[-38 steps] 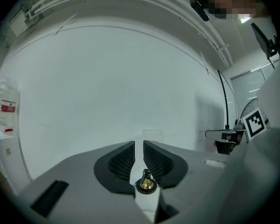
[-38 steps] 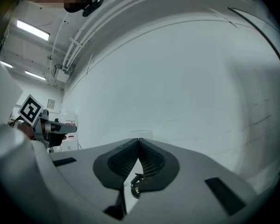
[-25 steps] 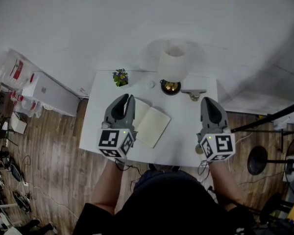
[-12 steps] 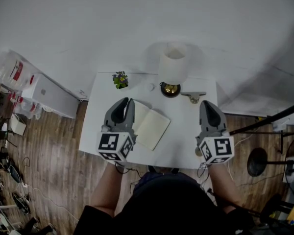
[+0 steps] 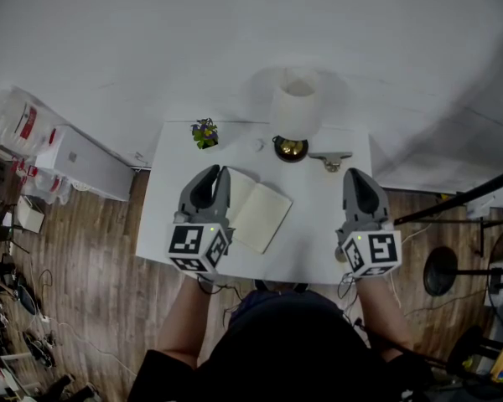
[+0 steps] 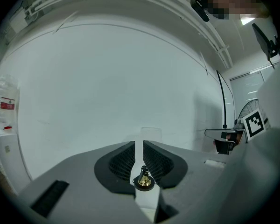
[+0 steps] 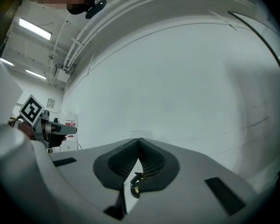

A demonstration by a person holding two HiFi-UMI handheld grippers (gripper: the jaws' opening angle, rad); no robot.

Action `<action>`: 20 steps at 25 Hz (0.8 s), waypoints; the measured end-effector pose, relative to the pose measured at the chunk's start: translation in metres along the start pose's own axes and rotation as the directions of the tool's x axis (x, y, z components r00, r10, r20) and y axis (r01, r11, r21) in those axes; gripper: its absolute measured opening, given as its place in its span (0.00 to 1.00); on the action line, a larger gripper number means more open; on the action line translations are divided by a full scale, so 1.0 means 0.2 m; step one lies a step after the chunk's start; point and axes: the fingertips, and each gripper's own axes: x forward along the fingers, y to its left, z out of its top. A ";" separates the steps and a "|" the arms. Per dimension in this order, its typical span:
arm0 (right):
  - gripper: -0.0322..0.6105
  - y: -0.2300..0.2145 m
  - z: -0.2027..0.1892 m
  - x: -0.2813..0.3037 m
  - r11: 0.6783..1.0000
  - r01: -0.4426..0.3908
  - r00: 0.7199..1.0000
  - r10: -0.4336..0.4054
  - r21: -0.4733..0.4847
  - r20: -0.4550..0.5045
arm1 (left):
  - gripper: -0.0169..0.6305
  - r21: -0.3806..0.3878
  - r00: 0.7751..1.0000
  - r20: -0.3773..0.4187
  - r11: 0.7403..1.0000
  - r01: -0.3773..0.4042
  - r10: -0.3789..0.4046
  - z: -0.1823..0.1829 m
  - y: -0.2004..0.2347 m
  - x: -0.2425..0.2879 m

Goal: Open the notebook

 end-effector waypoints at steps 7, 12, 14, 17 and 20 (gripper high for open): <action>0.05 0.03 -0.02 -0.01 1.000 0.007 1.000 -0.007 0.002 -0.010 | 0.11 -0.018 1.000 -0.008 1.000 0.013 -0.013 -0.02 0.02 -0.01; 0.05 0.04 0.00 0.00 1.000 0.013 1.000 -0.013 -0.007 -0.003 | 0.11 -0.021 1.000 -0.001 0.999 0.024 -0.024 -0.01 0.03 0.00; 0.05 0.05 -0.01 0.00 1.000 0.016 1.000 -0.016 -0.005 -0.005 | 0.11 -0.025 1.000 -0.004 0.999 0.030 -0.030 -0.02 0.04 -0.01; 0.05 0.06 -0.01 0.00 1.000 0.020 1.000 -0.020 -0.004 -0.005 | 0.11 -0.031 0.999 -0.004 0.999 0.034 -0.034 -0.03 0.05 -0.01; 0.05 0.07 -0.01 0.01 1.000 0.023 1.000 -0.023 -0.005 -0.004 | 0.11 -0.030 0.999 0.000 0.999 0.035 -0.035 -0.03 0.07 -0.01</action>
